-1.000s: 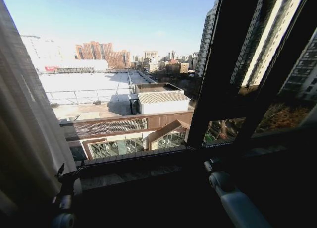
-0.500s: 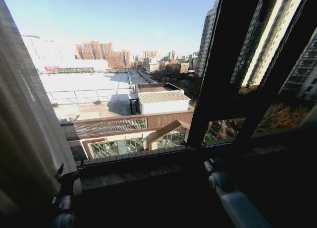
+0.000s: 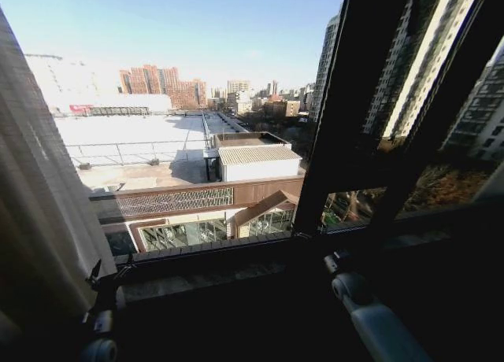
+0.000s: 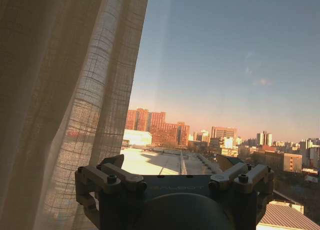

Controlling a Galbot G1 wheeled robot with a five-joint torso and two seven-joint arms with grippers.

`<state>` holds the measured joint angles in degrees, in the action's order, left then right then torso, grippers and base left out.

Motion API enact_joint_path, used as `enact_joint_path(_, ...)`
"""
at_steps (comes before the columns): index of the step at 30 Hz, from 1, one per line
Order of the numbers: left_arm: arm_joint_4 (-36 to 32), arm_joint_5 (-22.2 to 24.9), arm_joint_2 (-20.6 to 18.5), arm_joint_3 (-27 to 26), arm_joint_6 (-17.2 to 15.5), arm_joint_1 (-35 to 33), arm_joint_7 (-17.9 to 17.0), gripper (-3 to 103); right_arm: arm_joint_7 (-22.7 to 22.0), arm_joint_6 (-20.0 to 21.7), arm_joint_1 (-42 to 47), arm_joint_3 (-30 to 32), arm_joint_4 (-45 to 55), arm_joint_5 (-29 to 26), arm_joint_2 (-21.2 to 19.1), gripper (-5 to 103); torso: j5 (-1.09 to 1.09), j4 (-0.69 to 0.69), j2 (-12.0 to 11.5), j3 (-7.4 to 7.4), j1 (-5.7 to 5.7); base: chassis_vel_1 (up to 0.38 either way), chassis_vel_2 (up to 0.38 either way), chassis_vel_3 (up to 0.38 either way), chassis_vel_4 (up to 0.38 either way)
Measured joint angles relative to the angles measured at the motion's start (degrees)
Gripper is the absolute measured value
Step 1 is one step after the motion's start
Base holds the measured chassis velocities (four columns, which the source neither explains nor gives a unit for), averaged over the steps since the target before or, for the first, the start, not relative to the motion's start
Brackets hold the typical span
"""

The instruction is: Open the curtains by pulling them apart, changing their state from closed to fully open.

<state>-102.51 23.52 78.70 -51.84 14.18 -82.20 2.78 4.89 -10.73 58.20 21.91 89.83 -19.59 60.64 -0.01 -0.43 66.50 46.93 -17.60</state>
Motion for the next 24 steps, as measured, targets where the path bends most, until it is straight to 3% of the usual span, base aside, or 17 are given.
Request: enact_joint_path(24,-0.02,0.01,0.01,0.02,0.00,0.00,0.01,100,0.00,0.00,0.00,0.00,0.00,0.00,0.00,100,0.00,0.00,0.00,0.00,0.02,-0.322,-0.315,0.317,0.323)
